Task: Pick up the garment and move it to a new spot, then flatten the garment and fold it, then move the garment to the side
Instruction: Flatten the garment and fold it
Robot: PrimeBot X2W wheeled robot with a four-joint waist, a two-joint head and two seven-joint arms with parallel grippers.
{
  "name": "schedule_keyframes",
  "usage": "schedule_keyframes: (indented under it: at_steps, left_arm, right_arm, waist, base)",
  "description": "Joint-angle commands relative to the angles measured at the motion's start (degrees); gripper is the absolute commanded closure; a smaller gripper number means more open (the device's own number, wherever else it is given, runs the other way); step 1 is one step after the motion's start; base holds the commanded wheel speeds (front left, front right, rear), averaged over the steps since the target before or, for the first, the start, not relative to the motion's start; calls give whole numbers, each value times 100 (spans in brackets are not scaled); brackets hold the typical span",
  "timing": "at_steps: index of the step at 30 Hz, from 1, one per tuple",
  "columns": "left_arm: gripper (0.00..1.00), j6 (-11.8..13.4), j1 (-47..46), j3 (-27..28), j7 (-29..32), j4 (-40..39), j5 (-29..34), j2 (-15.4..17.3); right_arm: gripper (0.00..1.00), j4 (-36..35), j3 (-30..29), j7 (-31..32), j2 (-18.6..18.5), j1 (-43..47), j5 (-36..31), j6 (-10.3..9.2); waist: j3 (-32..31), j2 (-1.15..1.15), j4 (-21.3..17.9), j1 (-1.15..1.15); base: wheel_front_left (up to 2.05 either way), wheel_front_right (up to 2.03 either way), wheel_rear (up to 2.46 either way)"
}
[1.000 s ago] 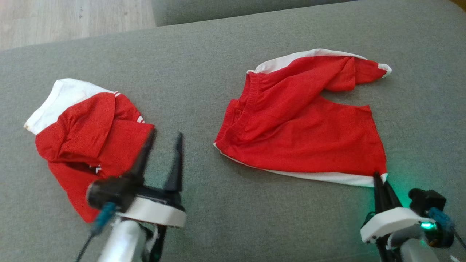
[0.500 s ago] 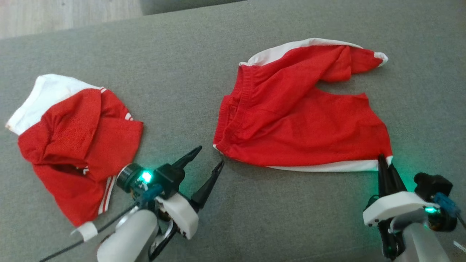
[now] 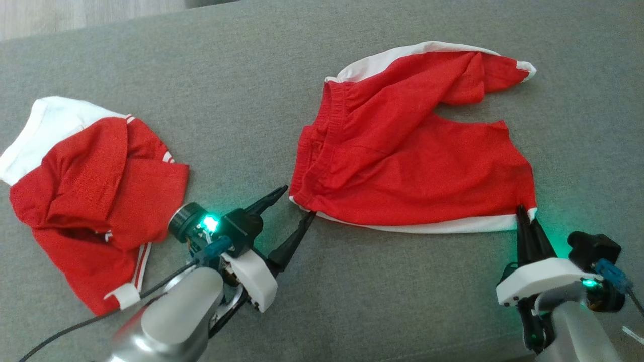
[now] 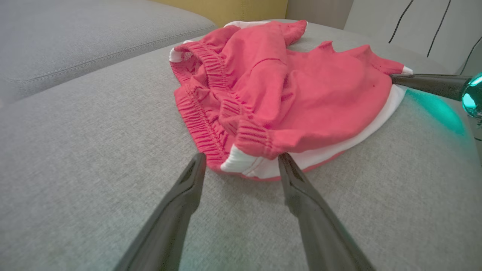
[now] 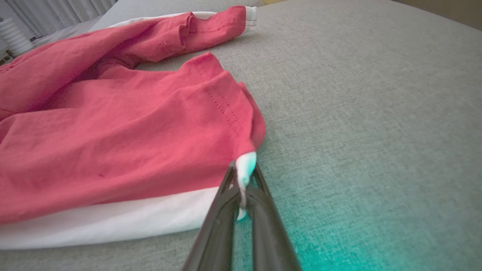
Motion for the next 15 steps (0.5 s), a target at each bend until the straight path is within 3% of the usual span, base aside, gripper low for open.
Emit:
schedule_keyframes:
  at_steps: [1, 8, 9, 10, 11, 15]
  left_arm:
    - [0, 10, -281, 116, -87, -92, -44, 123]
    - [0, 10, -475, -161, -234, 63, -207, 84]
    - [8, 10, -498, -227, -251, 61, -244, 76]
    - [65, 10, -518, -292, -265, 58, -291, 73]
    - [100, 10, -538, -355, -279, 52, -337, 76]
    - [100, 10, -599, -466, -351, 58, -477, 113]
  right_arm:
    - [100, -117, 129, -35, -37, -126, -26, -4]
    - [100, -124, 145, -38, -37, -169, -47, -4]
    - [100, -128, 147, -39, -37, -173, -52, -4]
    - [100, -133, 147, -38, -37, -179, -58, -4]
    - [100, -136, 146, -37, -37, -185, -62, -4]
    - [100, -149, 113, -39, -37, -212, -66, -4]
  waist:
    - [7, 0, -2, 0]
    - [65, 0, -10, 0]
    - [74, 0, -11, 0]
    - [82, 0, -12, 0]
    - [87, 0, -12, 0]
    - [89, 0, 4, 0]
  base:
    - [0, 0, 0]
    - [0, 0, 0]
    - [0, 0, 0]
    - [0, 0, 0]
    - [0, 0, 0]
    - [0, 0, 0]
